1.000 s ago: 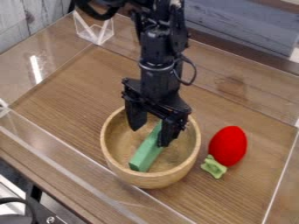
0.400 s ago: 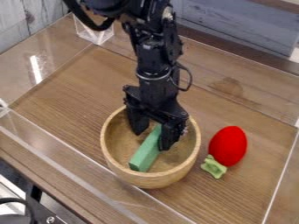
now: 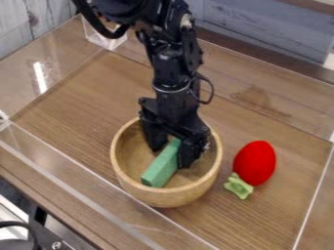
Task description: Remove the green block from the brown bowl and put it on the table
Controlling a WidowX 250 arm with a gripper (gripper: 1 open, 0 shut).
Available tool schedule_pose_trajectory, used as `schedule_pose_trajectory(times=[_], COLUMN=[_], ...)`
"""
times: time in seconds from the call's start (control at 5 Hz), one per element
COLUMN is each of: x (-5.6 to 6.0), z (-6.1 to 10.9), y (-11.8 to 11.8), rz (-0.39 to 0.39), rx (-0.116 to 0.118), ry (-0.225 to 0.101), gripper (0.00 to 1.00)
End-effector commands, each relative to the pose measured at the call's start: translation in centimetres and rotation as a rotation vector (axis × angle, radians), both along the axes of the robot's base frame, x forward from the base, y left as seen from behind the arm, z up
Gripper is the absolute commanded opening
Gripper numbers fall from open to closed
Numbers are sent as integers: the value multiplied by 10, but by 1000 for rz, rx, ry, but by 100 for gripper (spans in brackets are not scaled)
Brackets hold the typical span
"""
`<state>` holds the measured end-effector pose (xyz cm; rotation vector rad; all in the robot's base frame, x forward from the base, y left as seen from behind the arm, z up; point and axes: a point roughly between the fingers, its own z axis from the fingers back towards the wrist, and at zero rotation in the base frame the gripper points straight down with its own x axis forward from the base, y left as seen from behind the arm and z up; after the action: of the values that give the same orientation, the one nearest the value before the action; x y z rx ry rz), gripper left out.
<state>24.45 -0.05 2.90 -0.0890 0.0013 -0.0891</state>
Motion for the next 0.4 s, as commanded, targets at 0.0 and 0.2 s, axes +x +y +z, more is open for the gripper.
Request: schedule_pose_trajectory(times=[0.0,0.2], x=[5,5], z=[1,1], y=[2,1], rz=[-4,-2], rx=[-6,-14], ry=[-25,-30], gripper=[0,0])
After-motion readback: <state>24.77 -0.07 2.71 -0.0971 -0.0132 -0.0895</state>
